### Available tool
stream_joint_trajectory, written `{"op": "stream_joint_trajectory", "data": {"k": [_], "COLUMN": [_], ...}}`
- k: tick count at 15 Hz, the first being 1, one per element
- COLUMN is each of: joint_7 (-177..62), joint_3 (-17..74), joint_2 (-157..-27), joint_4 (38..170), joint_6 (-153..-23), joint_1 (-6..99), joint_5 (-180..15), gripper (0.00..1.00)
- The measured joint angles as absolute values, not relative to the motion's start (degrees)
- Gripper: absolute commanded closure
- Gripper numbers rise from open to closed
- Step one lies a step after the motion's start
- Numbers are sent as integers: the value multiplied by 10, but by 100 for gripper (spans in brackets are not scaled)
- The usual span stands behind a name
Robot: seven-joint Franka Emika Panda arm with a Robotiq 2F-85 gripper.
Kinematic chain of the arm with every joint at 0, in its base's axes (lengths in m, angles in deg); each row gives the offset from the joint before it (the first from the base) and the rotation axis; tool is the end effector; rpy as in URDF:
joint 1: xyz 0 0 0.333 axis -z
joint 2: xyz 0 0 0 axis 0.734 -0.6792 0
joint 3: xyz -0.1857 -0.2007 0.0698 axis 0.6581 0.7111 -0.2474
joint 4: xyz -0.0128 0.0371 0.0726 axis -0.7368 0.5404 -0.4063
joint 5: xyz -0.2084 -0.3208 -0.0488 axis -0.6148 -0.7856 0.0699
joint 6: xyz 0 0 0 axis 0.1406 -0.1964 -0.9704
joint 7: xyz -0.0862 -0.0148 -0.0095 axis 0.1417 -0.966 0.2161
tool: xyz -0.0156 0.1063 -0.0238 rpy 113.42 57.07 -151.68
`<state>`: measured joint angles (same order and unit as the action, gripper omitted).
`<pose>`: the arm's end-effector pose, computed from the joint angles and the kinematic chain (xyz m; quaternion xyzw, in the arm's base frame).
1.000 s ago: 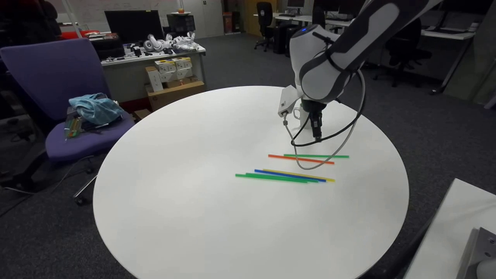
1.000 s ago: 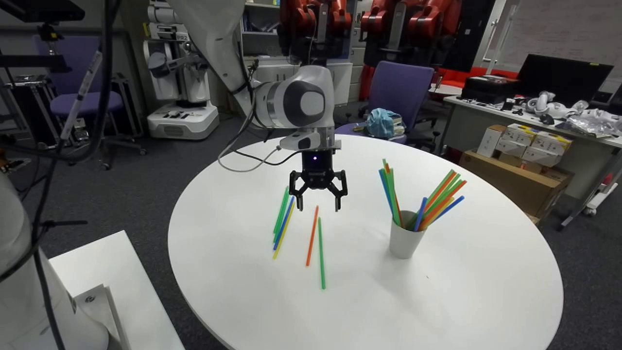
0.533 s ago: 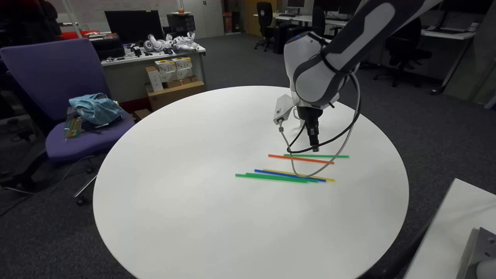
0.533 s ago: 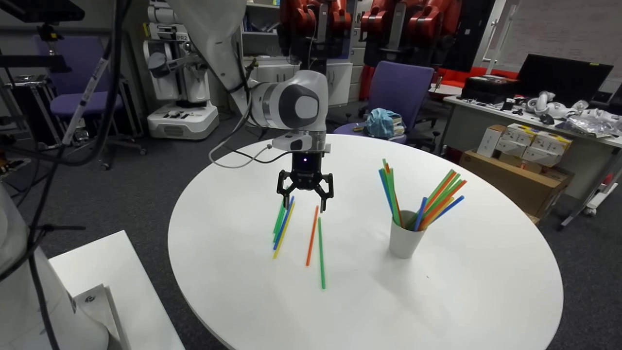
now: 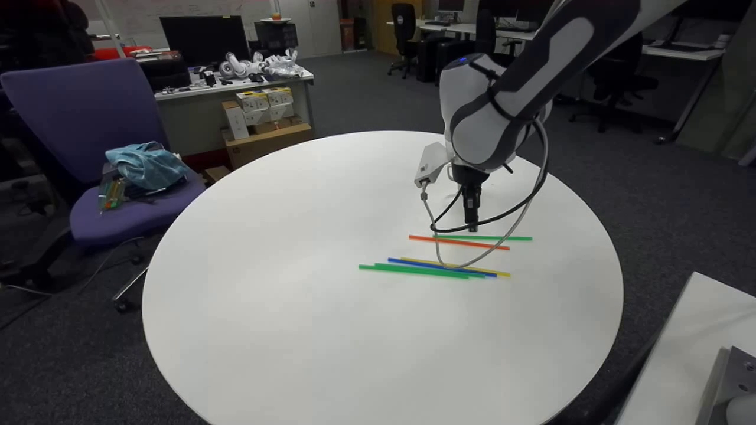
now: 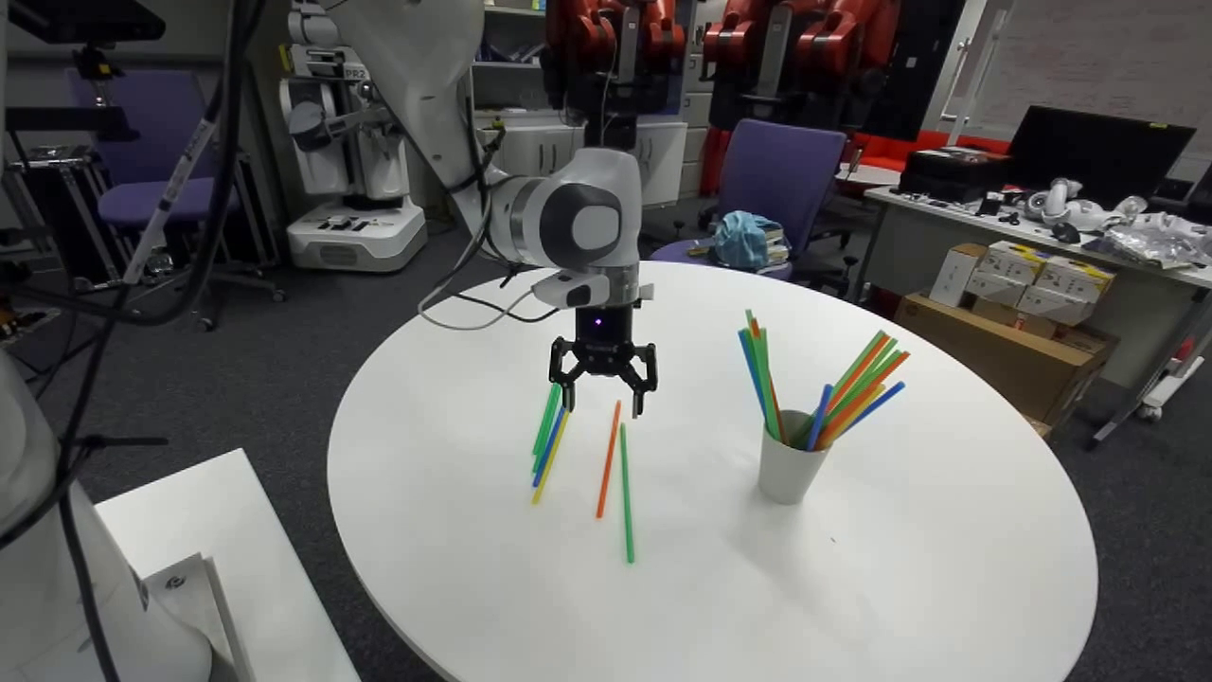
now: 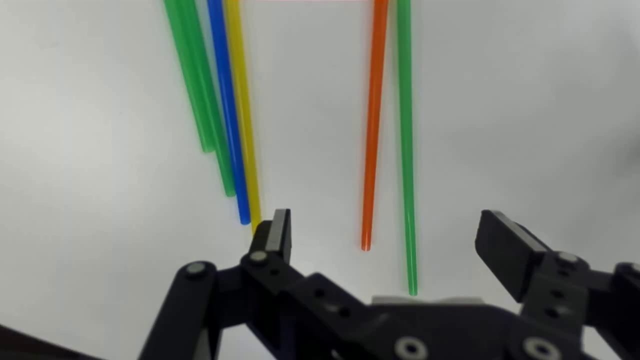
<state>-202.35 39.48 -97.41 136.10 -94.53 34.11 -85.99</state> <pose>0.5366 -0.0194 0.1849 0.3004 -0.9494 0.0666 0.0634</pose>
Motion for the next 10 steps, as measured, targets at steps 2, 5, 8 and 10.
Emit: {"op": "stream_joint_trajectory", "data": {"k": [2,5,8,10], "joint_7": [-2022,-2022,-2022,-2022], "joint_3": [427,433,421,404], "joint_2": [-994,-1027,-1052,-1061], "joint_4": [1373,1387,1390,1390], "joint_6": [-1003,-1070,-1095,-1099], "joint_1": [318,313,317,329], "joint_5": [-807,-739,-706,-701], "gripper": [0,0,0,0]}}
